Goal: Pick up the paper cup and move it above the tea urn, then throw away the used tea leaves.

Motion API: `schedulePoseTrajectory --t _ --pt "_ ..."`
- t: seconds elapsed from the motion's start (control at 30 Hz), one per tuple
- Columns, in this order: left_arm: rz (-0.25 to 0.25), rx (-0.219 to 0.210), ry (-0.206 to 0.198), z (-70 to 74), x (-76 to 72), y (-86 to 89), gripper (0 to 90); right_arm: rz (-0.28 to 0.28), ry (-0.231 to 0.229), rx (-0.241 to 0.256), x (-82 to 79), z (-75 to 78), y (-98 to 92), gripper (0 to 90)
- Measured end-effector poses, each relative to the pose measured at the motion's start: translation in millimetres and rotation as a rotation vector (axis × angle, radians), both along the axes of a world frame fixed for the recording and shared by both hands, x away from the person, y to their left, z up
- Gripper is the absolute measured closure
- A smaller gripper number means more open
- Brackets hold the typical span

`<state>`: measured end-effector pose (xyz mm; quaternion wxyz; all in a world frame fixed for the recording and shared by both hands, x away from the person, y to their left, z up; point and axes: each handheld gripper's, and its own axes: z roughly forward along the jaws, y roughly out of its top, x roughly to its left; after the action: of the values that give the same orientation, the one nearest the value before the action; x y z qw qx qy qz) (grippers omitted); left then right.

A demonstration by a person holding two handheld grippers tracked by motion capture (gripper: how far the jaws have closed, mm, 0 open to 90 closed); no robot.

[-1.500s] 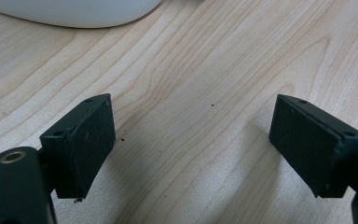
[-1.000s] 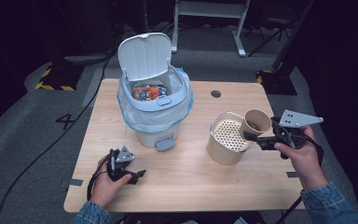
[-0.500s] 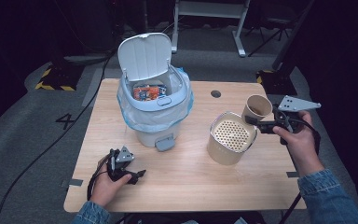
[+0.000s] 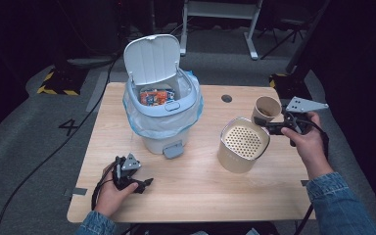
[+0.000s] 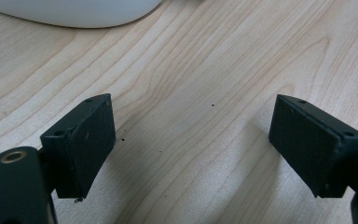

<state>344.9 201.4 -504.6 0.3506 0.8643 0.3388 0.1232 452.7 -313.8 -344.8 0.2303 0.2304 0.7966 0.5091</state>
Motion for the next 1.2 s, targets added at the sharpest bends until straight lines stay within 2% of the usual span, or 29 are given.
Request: schedulePoseTrajectory --t 0.17,0.37,0.6,0.77,0.93,1.1,1.2 --pt "0.001 -0.001 0.001 0.0 -0.1 -0.1 14.8 -0.001 -0.016 -0.065 2.3 -2.3 3.0 31.9" --pt "0.000 -0.001 0.001 0.0 -0.1 -0.1 14.8 -0.007 -0.092 -0.159 1.1 -2.8 7.1 32.1" --pt "-0.004 0.000 -0.003 -0.1 1.6 -0.1 14.7 0.008 -0.143 -0.244 -1.5 -2.3 11.0 32.3" --pt "-0.004 0.000 -0.003 -0.1 1.6 -0.2 14.8 0.002 -0.202 -0.329 -4.2 -1.7 14.3 32.4" --pt "-0.004 0.000 -0.003 -0.1 1.7 -0.1 14.7 0.012 -0.266 -0.434 -6.8 -2.3 18.2 32.8" --pt "-0.004 0.000 -0.003 -0.1 1.6 -0.2 14.7 0.042 -0.374 -0.543 -11.6 -2.9 19.3 32.9" --pt "-0.004 0.000 -0.003 -0.1 1.6 -0.2 14.7 0.058 -0.439 -0.626 -16.1 -3.2 21.7 33.0"
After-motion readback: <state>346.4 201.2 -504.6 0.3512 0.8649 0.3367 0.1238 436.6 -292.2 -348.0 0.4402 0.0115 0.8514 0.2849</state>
